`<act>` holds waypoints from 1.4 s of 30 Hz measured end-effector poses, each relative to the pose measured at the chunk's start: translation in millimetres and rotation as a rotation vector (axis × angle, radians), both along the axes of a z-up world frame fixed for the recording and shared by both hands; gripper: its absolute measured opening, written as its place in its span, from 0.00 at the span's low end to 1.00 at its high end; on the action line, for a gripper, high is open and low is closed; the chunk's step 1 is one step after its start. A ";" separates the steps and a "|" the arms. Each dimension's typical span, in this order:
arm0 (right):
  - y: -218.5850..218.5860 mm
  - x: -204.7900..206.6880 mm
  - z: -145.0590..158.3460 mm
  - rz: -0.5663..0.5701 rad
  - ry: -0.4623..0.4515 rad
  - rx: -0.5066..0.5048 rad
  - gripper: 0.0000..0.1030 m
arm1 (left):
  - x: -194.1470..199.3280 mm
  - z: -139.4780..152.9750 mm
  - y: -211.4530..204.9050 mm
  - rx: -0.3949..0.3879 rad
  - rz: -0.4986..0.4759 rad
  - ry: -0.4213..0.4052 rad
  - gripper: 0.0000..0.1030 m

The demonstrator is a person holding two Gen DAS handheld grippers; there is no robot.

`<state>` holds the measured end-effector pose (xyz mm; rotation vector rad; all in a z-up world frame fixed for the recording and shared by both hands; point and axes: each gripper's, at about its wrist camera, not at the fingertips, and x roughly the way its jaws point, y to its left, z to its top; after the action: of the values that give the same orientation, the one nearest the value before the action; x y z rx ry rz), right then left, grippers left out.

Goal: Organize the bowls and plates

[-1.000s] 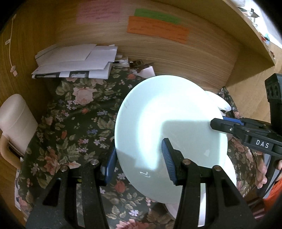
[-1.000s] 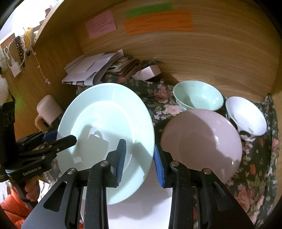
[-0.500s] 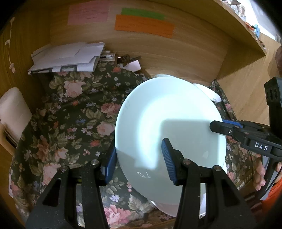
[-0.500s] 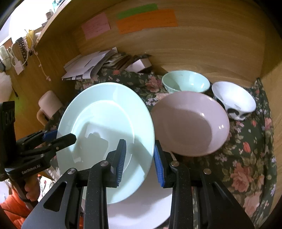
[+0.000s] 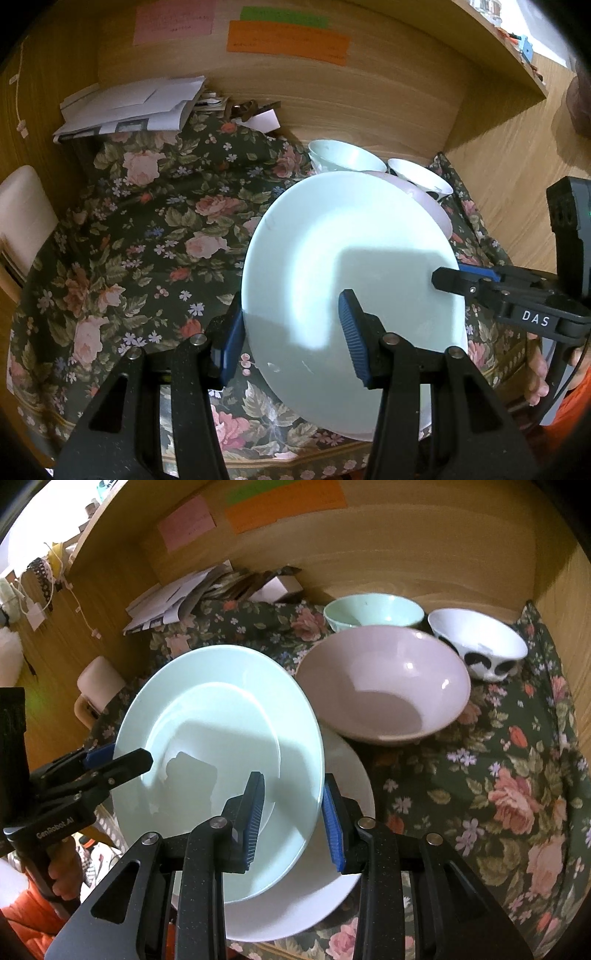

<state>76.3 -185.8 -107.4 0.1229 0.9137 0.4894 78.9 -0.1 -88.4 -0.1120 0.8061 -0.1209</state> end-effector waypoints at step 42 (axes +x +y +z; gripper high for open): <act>-14.0 -4.9 -24.0 -0.029 0.046 0.007 0.27 | 20.0 -50.4 -22.7 0.060 -0.051 0.114 0.61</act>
<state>71.4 -199.8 -131.4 0.1540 0.9545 0.4639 98.9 -22.8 -138.7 -0.0419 0.9254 -0.1399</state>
